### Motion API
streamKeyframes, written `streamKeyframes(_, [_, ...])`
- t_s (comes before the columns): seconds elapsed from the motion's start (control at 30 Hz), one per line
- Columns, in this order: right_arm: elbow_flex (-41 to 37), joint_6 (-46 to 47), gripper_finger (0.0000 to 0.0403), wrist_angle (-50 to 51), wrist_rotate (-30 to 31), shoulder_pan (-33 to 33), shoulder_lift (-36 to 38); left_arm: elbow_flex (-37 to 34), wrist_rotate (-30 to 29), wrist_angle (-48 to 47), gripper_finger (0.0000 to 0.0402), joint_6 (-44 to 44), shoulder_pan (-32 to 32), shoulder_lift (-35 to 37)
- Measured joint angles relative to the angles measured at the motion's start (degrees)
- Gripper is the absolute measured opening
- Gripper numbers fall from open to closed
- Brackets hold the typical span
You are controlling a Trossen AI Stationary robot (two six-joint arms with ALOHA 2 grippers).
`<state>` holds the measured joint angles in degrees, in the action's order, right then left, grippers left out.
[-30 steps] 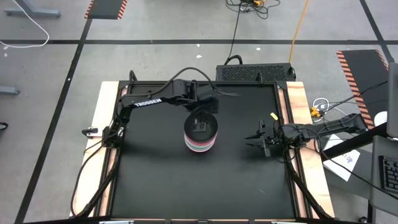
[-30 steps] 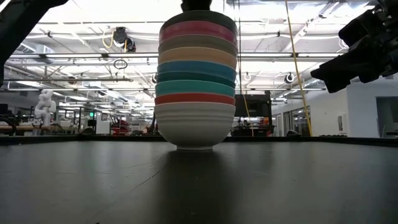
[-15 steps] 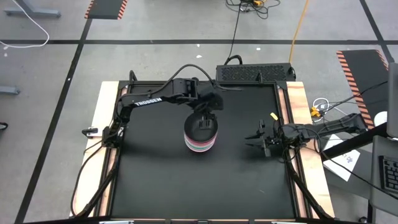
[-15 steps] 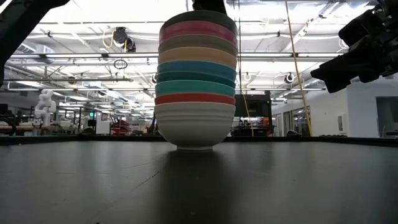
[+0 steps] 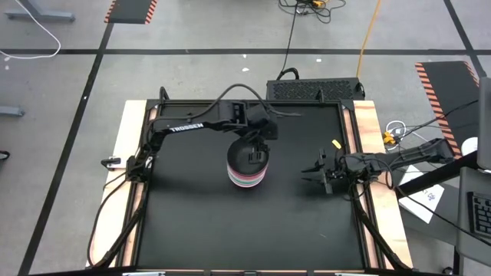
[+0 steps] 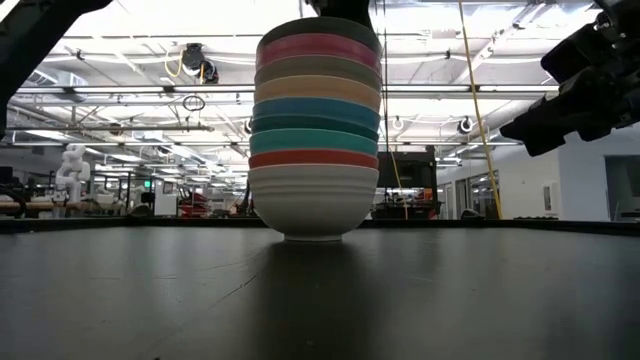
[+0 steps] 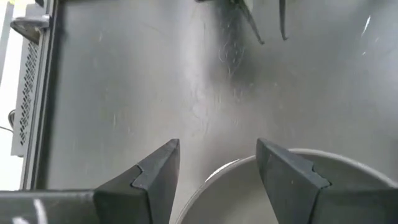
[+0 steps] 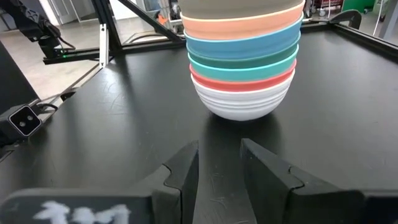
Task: Nest bowls inside each other
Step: Stack the black bowl on top of pink bowl
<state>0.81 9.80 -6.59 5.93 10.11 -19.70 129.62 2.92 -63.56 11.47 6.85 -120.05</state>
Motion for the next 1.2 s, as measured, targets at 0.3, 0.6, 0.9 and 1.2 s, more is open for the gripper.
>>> streamKeyframes(0.3, [0.0,0.0,0.0112,0.0,0.0,0.0,0.0,0.0,0.1,0.1,0.0216,0.2,0.0,0.1])
streamKeyframes(0.6, [0.0,0.0,0.0112,0.0,0.0,0.0,0.0,0.0,0.1,-1.7,0.0216,-1.0,0.0,0.1])
streamKeyframes(0.9, [0.0,0.0,0.0112,0.0,0.0,0.0,0.0,-0.7,0.7,-3.2,0.0216,-1.7,0.0,0.1])
streamKeyframes(1.2, [0.0,0.0,0.0112,-0.4,0.0,0.0,0.0,-0.9,1.4,-2.7,0.0216,-0.5,0.0,0.1])
